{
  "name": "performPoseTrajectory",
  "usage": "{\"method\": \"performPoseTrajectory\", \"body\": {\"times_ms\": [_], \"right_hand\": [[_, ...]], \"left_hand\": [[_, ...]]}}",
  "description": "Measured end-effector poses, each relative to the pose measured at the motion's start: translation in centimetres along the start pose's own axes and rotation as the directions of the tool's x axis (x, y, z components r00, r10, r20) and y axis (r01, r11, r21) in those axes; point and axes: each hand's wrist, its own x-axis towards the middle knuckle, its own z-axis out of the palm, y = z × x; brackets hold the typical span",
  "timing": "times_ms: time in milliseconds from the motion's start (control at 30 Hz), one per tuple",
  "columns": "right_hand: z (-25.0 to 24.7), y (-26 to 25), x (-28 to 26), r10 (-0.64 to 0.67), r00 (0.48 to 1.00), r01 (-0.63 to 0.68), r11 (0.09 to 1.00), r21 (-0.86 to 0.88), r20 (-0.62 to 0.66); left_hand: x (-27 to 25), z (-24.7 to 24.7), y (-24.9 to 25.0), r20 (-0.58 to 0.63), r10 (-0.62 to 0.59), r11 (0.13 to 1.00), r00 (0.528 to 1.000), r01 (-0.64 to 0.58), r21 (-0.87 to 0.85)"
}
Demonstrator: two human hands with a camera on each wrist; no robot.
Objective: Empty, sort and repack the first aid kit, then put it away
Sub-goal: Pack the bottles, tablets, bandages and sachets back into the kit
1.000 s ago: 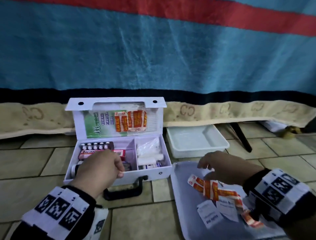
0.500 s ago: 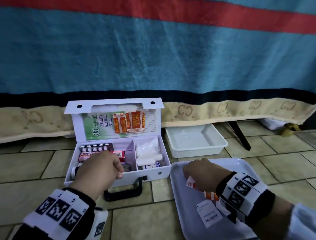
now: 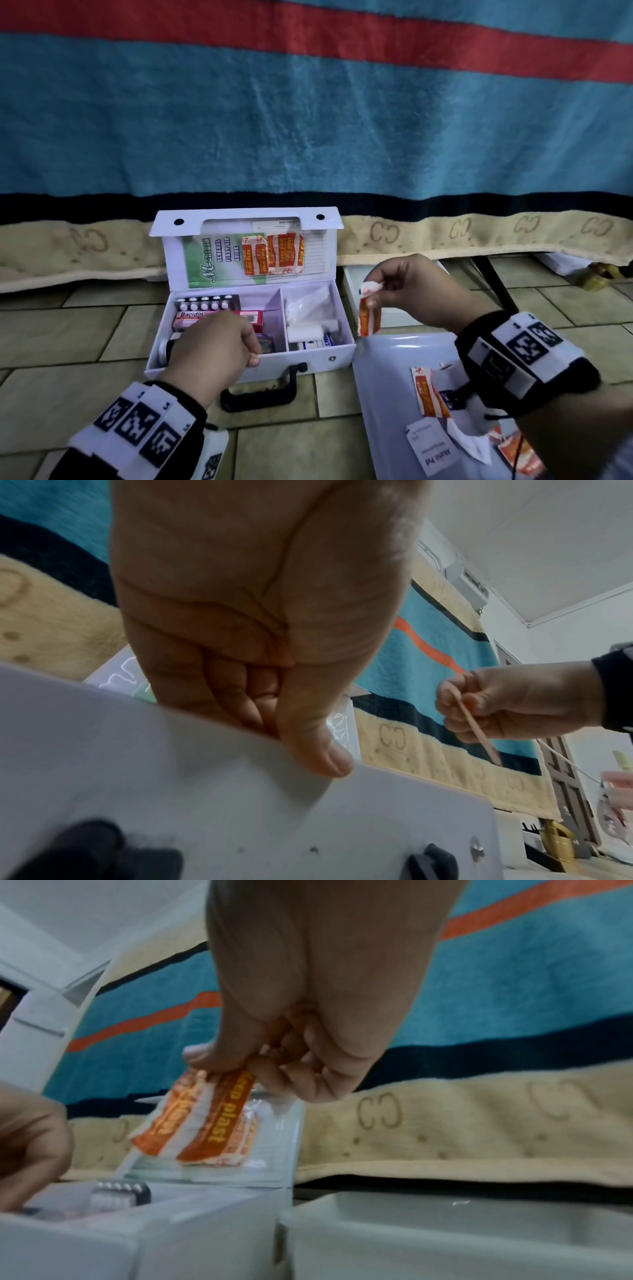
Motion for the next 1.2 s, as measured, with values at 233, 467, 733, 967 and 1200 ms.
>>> {"method": "performPoseTrajectory", "body": {"times_ms": [233,467,733,967,1200], "right_hand": [[3.5,-0.2,5.1,0.071,0.899,-0.022,0.993,-0.118,0.433],[2.8,-4.1,10.3,-0.181,0.963,0.198,0.978,0.067,-0.201],[1.8,-5.1,11.8,-0.212,0.940,0.078,0.895,-0.438,-0.266],[1.7,-5.1,11.4,-0.234,0.963,0.083,0.735,-0.672,-0.136],[1.8,-5.5,11.6,-0.130,0.991,0.076,0.625,-0.777,-0.008]], "left_hand": [[0.2,0.1,-0.3,0.007,-0.016,0.999,1.000,0.016,-0.028],[0.3,0.1,-0.5,0.001,-0.021,0.999,1.000,0.021,-0.030],[0.0,0.2,-0.5,-0.033,-0.016,0.999,0.999,0.014,-0.053],[0.0,0.0,-0.4,0.000,-0.032,0.998,0.999,0.032,-0.050],[-0.1,-0.2,-0.2,0.002,-0.035,0.997,0.999,0.035,-0.064]]}}
